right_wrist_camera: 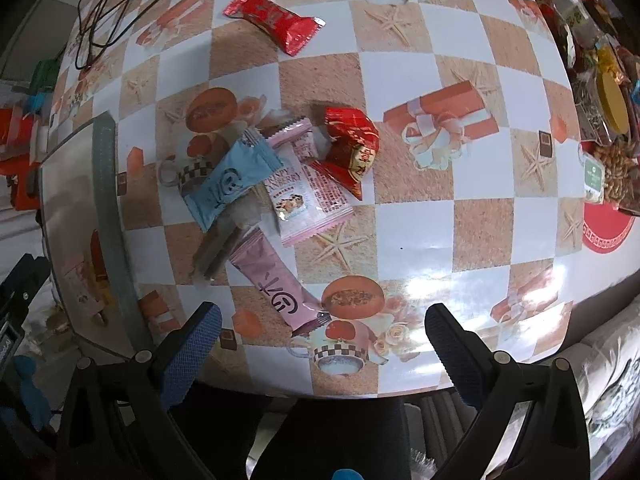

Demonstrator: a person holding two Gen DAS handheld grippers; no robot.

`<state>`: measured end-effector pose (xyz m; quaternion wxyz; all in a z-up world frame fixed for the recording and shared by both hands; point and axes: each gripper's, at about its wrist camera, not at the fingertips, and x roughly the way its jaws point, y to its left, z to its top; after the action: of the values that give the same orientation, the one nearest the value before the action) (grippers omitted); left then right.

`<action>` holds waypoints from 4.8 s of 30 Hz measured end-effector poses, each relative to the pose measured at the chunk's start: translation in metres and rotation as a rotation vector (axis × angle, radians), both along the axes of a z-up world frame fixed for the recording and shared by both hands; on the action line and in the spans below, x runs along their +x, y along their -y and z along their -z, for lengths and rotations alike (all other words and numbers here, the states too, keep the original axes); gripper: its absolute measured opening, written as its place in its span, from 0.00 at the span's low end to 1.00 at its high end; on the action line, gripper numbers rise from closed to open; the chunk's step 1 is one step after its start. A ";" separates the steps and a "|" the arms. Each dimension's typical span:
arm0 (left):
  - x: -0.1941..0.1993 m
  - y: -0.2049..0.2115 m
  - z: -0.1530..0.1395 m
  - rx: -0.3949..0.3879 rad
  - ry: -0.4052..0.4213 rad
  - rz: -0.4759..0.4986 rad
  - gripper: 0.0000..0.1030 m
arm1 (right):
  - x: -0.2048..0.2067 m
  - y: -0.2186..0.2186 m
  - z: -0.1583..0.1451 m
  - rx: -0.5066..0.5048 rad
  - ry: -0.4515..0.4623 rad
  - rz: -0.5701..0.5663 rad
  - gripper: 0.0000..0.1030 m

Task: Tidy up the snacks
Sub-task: 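Move both tools back toward the snack pile, then lower the left tool onto the blue pack while the right tool lowers onto the pink Q bar, then grasp the blue pack with the left tool while the right tool grasps the pink Q bar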

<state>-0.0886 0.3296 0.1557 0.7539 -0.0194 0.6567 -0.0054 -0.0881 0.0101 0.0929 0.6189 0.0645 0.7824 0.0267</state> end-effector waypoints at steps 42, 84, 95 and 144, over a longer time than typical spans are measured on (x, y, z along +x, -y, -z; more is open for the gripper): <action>0.007 0.096 0.048 0.110 -0.143 0.292 0.77 | -0.012 -0.051 0.082 -0.114 0.026 -0.178 0.99; 0.072 0.164 0.124 0.090 -0.200 0.431 0.77 | -0.011 0.023 0.093 -0.043 -0.058 0.097 1.00; 0.065 0.191 0.129 0.103 -0.178 0.436 0.64 | -0.036 0.004 0.087 -0.094 -0.038 0.130 0.80; -0.026 0.030 0.016 0.026 -0.023 0.100 0.25 | -0.001 -0.009 0.067 -0.032 0.043 0.128 0.65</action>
<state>-0.1147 0.2998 0.1395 0.7453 0.0235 0.6654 -0.0343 -0.0890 0.0195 0.0257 0.6371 0.1041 0.7633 -0.0241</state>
